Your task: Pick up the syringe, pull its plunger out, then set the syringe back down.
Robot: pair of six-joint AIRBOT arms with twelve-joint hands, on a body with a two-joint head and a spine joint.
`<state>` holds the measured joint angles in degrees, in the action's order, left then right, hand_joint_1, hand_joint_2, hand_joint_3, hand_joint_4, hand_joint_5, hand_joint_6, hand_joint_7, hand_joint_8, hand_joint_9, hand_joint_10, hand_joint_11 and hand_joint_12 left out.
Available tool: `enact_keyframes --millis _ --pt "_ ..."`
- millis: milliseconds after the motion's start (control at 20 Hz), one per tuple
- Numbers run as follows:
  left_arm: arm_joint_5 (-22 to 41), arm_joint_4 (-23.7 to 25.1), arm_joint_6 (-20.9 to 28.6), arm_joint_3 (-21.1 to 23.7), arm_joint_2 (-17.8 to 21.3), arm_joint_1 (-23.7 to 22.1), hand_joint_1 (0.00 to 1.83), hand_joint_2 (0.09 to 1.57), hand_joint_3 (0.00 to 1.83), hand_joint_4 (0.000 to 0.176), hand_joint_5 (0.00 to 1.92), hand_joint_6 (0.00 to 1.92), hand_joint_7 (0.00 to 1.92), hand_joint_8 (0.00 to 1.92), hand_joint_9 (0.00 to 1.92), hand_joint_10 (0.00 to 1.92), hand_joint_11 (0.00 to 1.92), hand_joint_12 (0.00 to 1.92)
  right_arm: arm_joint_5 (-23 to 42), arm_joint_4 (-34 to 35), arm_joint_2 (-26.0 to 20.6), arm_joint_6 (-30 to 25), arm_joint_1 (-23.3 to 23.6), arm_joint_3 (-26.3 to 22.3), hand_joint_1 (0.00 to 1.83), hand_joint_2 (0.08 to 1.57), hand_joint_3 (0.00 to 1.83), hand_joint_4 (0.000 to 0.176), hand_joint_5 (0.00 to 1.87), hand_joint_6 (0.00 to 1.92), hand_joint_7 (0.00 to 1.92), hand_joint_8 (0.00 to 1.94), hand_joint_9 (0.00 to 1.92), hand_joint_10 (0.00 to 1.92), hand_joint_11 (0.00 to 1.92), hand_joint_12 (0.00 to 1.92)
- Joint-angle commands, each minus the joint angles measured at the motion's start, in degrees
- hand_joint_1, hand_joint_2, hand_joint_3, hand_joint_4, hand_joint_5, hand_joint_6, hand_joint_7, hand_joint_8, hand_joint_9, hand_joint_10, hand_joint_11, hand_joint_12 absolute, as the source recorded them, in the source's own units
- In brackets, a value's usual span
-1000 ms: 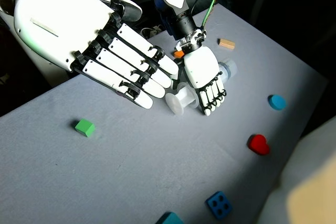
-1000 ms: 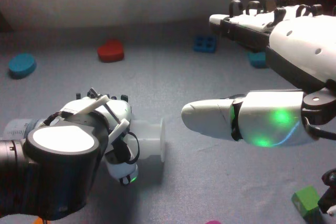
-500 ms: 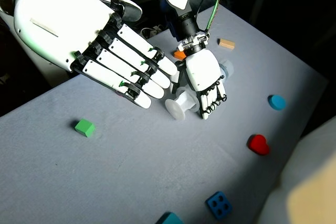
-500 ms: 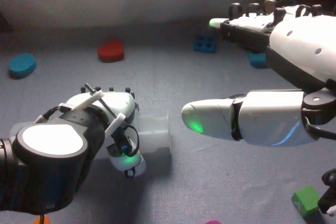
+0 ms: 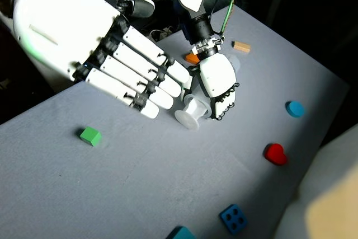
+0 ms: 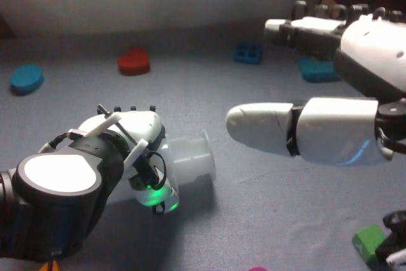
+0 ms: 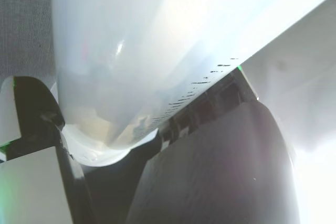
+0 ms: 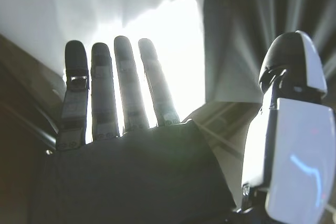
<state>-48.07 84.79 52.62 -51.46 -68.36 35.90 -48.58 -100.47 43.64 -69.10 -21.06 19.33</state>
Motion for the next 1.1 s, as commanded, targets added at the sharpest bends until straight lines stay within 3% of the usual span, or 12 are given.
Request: enact_keyframes --millis 0,200,400,550,600,650,750,800,900,1050 --pt "0.16 1.88 -0.38 0.27 -0.12 0.26 1.34 1.22 0.0 0.0 0.82 1.07 0.74 1.44 0.67 1.56 0.63 1.47 -0.81 -4.4 -0.06 -0.77 0.47 -0.08 0.28 0.86 0.0 0.0 0.24 0.01 0.26 0.0 0.2 0.0 0.0 0.82" --pt "3.22 6.31 -0.38 0.72 1.08 -1.22 1.35 1.22 0.0 0.0 0.79 1.07 0.78 1.42 0.68 1.55 0.62 1.46 -1.12 -5.26 -0.49 -2.67 0.05 -0.16 0.29 0.87 0.0 0.0 0.23 0.0 0.26 0.0 0.2 0.0 0.0 0.73" --pt "5.21 11.11 -0.38 1.49 2.75 -4.02 1.34 1.22 0.0 0.0 0.75 1.1 0.77 1.43 0.68 1.57 0.63 1.44 -1.45 -14.7 -1.51 -9.37 -1.7 -0.14 0.29 0.87 0.0 0.0 0.23 0.0 0.26 0.0 0.19 0.0 0.0 0.77" --pt "5.94 12.51 -0.47 1.56 3.79 -6.38 1.35 1.22 0.0 0.0 0.76 1.09 0.77 1.43 0.68 1.57 0.61 1.43 -1.45 -15.67 -2.17 -10.87 -2.46 0.06 0.32 0.87 0.0 0.0 0.23 0.0 0.26 0.0 0.19 0.0 0.0 0.79" --pt "6.42 12.73 -0.86 1.52 4.02 -7.0 1.45 1.21 0.0 0.0 0.76 1.06 0.76 1.41 0.68 1.51 0.61 1.68 -1.85 -15.67 -2.2 -10.95 -2.56 0.18 0.35 0.86 0.0 0.0 0.23 0.0 0.26 0.0 0.19 0.0 0.0 0.79" --pt "7.82 12.78 -2.77 1.39 4.42 -8.23 1.48 1.21 0.0 0.0 0.76 1.05 0.75 1.41 0.68 1.5 0.61 1.73 -2.86 -15.66 -2.18 -11.0 -2.44 0.59 0.41 0.86 0.0 0.0 0.23 0.0 0.27 0.0 0.21 0.01 0.0 0.8" --pt "9.29 12.78 -5.16 1.19 4.89 -9.58 1.48 1.21 0.0 0.0 0.77 1.05 0.75 1.41 0.7 1.5 0.57 1.74 -4.34 -15.67 -1.7 -11.41 -1.92 1.34 0.55 0.87 0.0 0.0 0.25 0.01 0.29 0.01 0.23 0.01 0.0 0.8" --pt "10.01 12.78 -6.17 1.09 5.17 -10.17 1.48 1.21 0.0 0.0 0.77 1.05 0.75 1.41 0.69 1.5 0.58 1.75 -5.85 -15.67 -1.11 -13.0 -2.31 1.8 0.68 0.88 0.0 0.0 0.27 0.01 0.31 0.01 0.27 0.02 0.0 0.91" --pt "10.46 12.78 -6.45 1.13 5.82 -10.99 1.48 1.21 0.0 0.0 0.77 1.05 0.76 1.41 0.67 1.5 0.6 1.75 -8.46 -15.72 0.08 -15.89 -3.66 2.51 0.81 0.93 0.01 0.0 0.27 0.0 0.33 0.01 0.32 0.02 0.0 0.96" --pt "10.9 12.78 -7.0 1.29 6.74 -12.41 1.48 1.22 0.0 0.0 0.77 1.06 0.75 1.42 0.66 1.5 0.58 1.77 -8.51 -21.64 2.33 -27.18 -6.55 7.0 0.93 0.94 0.01 0.0 0.31 0.01 0.41 0.01 0.38 0.02 0.0 1.05"
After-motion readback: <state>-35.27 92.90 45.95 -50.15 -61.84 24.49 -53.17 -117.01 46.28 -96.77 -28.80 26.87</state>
